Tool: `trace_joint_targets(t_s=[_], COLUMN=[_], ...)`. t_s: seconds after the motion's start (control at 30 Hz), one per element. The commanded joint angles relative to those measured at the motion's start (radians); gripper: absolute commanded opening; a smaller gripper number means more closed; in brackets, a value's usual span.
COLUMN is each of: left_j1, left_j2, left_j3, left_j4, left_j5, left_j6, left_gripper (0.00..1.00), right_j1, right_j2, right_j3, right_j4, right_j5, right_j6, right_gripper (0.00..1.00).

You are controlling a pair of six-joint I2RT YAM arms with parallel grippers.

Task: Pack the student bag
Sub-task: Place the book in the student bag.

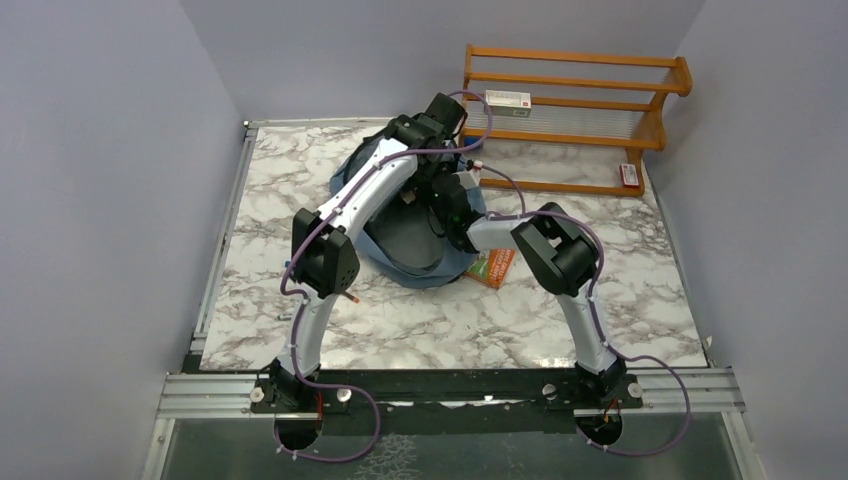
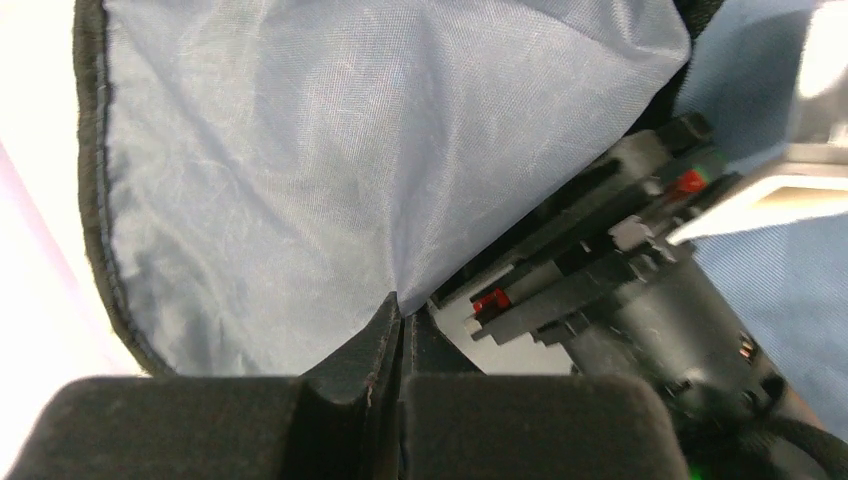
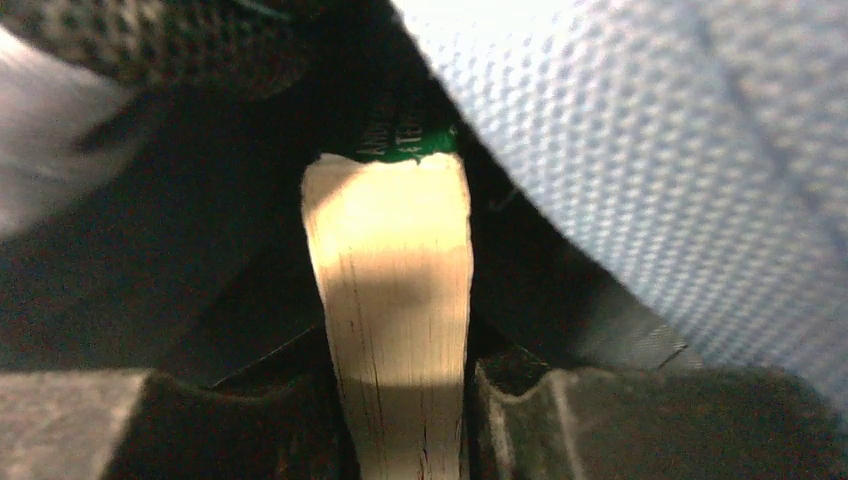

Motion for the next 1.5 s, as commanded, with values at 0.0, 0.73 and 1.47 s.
trace_joint_targets(t_s=[0.0,0.73,1.47], left_j1=[-0.047,0.037,0.066], left_j2=[-0.062,-0.024,-0.069], left_j3=[0.019,0.049,-0.105], left_j4=[0.003,0.005,0.084], left_j5=[0.066,0.057,0.055], left_j6=[-0.015,-0.018,-0.013], left_gripper=[0.0,0.0,0.0], right_j1=[0.009,0.016,0.017], right_j2=[-0.011,-0.401,-1.066], right_j3=[-0.069,-0.315,-0.59], right_j4=[0.079,-0.328,-0.752], right_j5=[0.004,0.018,-0.022], right_j6=[-0.051,-0.085,-0.411], right_gripper=[0.41,0.81,0.82])
